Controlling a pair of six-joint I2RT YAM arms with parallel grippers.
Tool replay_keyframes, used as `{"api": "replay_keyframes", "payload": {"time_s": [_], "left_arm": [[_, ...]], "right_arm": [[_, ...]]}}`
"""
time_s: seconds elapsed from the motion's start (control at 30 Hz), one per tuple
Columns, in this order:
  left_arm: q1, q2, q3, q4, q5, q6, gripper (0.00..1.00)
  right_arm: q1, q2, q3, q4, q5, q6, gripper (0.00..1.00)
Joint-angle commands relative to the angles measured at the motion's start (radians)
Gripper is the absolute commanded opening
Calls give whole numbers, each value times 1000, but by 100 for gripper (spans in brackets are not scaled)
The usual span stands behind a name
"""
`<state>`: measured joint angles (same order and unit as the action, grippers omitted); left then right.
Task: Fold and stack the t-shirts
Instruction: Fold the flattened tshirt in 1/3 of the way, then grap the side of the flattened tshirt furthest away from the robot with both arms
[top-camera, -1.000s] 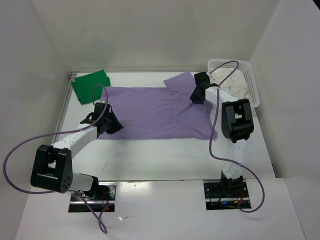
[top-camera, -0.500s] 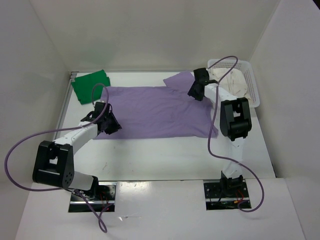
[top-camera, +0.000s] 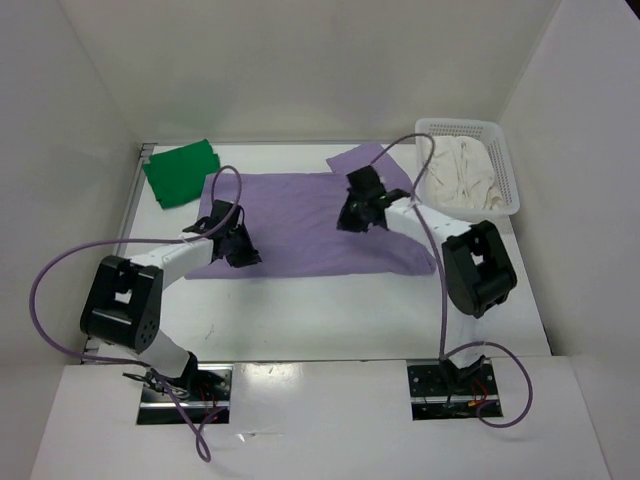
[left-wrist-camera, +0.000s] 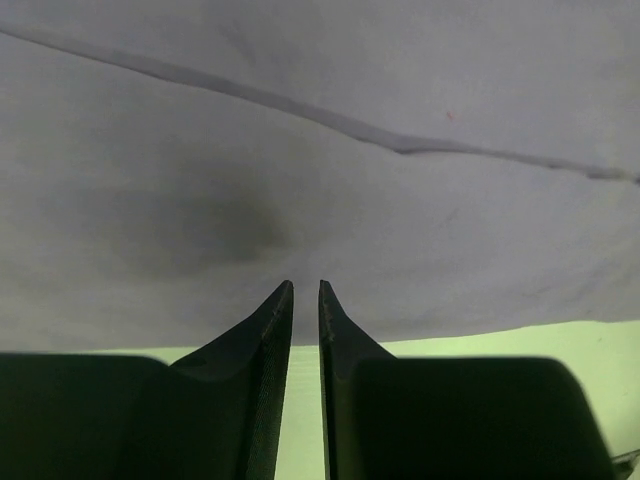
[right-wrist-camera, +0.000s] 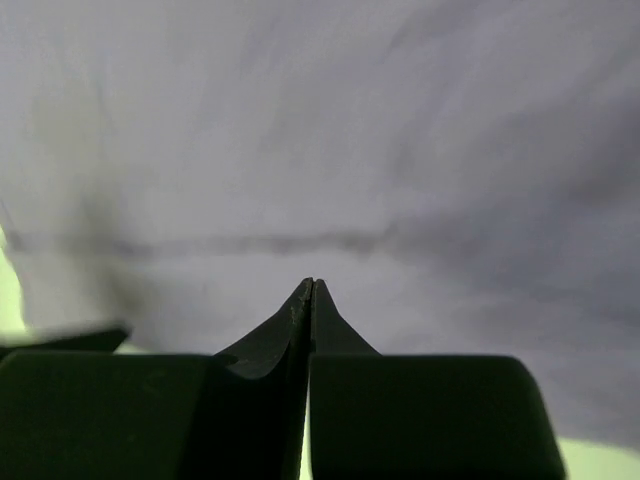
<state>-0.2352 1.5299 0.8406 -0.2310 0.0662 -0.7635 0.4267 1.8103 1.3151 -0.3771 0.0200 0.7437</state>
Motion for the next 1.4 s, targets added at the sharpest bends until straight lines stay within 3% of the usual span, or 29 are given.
{"api": "replay_keyframes", "payload": {"time_s": [0.0, 0.13, 0.4, 0.7, 0.8, 0.93, 1.07, 1.23, 1.37], "left_arm": [[-42, 39, 57, 28, 24, -3, 23], [-42, 76, 26, 42, 34, -28, 23], [14, 98, -97, -20, 107, -37, 23], [23, -111, -241, -177, 236, -86, 24], [37, -270, -255, -276, 264, -117, 22], [73, -335, -123, -424, 207, -66, 21], [82, -349, -26, -465, 127, 0, 21], [94, -301, 107, -277, 201, 29, 18], [103, -206, 221, -154, 71, 55, 14]], "right_arm": [[128, 15, -57, 56, -78, 62, 0], [221, 79, -57, 67, -98, 71, 0], [276, 185, -86, 112, -88, 89, 0], [408, 116, -257, 121, -65, 172, 0], [457, 75, -315, 121, -65, 186, 0], [475, -30, -390, 70, -65, 206, 0], [485, -149, -401, 11, -65, 215, 1], [417, -183, -257, -32, -69, 131, 19], [345, -171, -111, -9, -134, 54, 22]]}}
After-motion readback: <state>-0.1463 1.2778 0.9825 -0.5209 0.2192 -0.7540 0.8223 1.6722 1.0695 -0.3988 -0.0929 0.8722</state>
